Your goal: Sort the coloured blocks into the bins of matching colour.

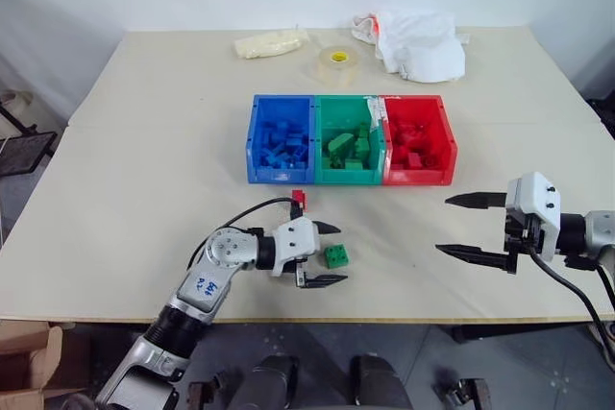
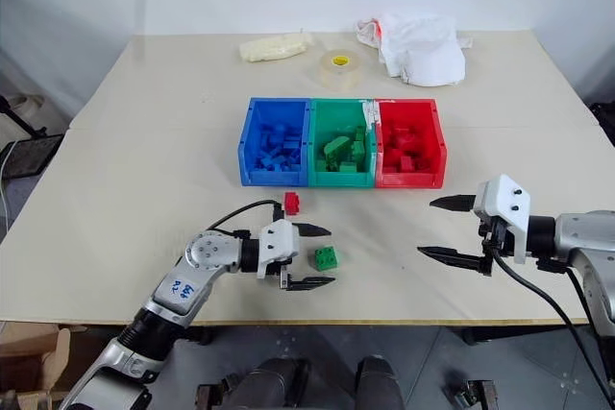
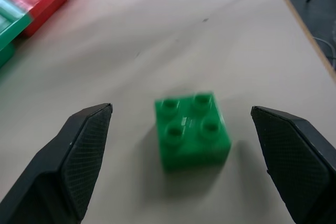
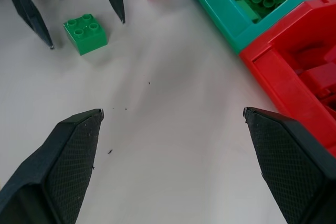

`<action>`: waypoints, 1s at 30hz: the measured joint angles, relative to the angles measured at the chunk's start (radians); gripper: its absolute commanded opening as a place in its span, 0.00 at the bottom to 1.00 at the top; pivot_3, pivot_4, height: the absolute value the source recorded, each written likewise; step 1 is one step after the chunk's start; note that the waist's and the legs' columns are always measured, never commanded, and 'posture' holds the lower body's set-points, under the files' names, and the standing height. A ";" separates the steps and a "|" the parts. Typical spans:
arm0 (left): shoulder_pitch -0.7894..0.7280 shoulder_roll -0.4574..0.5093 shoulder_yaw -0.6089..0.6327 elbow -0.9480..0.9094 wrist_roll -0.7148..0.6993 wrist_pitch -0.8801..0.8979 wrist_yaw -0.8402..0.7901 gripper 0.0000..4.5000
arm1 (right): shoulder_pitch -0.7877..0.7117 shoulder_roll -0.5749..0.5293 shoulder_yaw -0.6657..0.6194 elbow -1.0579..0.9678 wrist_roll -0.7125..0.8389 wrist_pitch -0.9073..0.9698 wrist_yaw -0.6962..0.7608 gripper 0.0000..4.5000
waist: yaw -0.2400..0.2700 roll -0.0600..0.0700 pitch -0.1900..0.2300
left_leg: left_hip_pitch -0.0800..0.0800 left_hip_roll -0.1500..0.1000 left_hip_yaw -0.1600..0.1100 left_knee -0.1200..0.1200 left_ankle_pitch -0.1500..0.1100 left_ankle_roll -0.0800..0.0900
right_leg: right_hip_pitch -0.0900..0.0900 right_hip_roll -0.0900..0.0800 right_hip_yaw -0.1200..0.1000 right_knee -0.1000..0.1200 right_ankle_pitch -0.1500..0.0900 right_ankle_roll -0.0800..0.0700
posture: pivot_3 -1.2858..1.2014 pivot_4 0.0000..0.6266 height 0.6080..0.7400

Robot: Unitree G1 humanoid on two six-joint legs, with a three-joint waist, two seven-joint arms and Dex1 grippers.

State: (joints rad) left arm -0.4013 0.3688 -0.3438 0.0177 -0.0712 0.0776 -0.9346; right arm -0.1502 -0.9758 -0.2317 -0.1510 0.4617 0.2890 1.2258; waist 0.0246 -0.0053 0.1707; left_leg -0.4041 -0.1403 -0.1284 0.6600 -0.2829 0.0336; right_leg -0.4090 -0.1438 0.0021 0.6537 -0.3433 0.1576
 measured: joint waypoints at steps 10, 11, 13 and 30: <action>-0.001 -0.012 0.009 0.007 0.011 0.032 0.020 0.33 | 0.006 0.000 -0.012 -0.003 0.001 0.003 -0.019 1.00 | 0.002 0.000 0.000 | 0.000 0.000 0.000 0.001 0.000 0.000 | 0.000 0.000 0.000 0.000 0.000 0.000 | 0.52 0.24 1.00; -0.006 -0.026 0.017 0.019 0.008 0.036 0.034 0.33 | 0.006 0.000 -0.012 -0.003 0.001 0.003 -0.021 1.00 | 0.003 0.000 0.000 | 0.000 0.000 0.000 0.001 0.000 0.000 | 0.000 0.000 0.000 0.000 0.000 0.000 | 0.52 0.24 1.00; -0.023 -0.045 0.030 0.036 0.008 0.062 0.065 0.33 | 0.006 0.000 -0.012 -0.003 0.001 0.003 -0.025 1.00 | 0.003 -0.001 0.000 | 0.000 0.000 0.000 0.001 0.000 0.000 | 0.000 0.000 0.000 0.000 0.000 0.000 | 0.52 0.24 1.00; -0.515 -0.220 0.239 0.550 0.029 -0.121 0.419 0.62 | 0.012 0.025 -0.051 -0.009 0.025 0.005 -0.092 1.00 | 0.001 -0.004 0.002 | 0.000 0.000 0.002 0.002 0.000 0.000 | 0.000 0.001 0.000 0.001 0.001 0.001 | 0.52 0.24 1.00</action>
State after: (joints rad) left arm -0.9168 0.1490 -0.1045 0.5673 -0.0422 -0.0431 -0.5161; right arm -0.1379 -0.9506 -0.2828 -0.1595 0.4871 0.2939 1.1338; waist 0.0256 -0.0089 0.1728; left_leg -0.4045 -0.1407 -0.1267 0.6618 -0.2831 0.0339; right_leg -0.4094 -0.1425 0.0020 0.6551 -0.3426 0.1590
